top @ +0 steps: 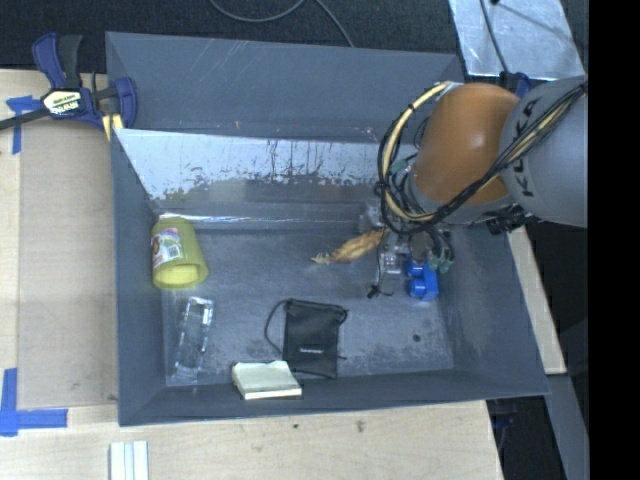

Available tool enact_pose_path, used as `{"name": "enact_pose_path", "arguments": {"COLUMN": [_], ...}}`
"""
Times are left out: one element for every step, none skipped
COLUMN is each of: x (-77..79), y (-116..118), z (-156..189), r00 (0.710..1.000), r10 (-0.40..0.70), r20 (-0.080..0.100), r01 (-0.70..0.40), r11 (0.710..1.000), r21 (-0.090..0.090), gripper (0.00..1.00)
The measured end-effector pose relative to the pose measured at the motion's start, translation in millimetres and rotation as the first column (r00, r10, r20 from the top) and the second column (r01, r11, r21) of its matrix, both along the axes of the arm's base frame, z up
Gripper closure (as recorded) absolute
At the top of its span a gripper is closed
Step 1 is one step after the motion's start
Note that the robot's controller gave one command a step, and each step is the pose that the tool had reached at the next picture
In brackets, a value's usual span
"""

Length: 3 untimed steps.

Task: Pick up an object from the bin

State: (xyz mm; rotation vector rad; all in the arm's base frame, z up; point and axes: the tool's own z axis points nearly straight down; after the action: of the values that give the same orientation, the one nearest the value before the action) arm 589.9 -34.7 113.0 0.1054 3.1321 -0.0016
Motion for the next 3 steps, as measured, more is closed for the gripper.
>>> {"name": "enact_pose_path", "arguments": {"x": [10.0, 10.0, 10.3], "y": [-11.0, -10.9, -10.9], "z": [-17.0, -17.1, -16.7], "r00": [0.998, 0.998, 0.998], "r10": [-0.067, -0.067, -0.067], "r20": [0.007, 0.007, 0.008], "r01": [0.067, 0.067, 0.067], "r11": [0.998, 0.998, 0.998], "r21": [0.002, 0.002, 0.002], "gripper": [1.0, 1.0, 0.0]}}
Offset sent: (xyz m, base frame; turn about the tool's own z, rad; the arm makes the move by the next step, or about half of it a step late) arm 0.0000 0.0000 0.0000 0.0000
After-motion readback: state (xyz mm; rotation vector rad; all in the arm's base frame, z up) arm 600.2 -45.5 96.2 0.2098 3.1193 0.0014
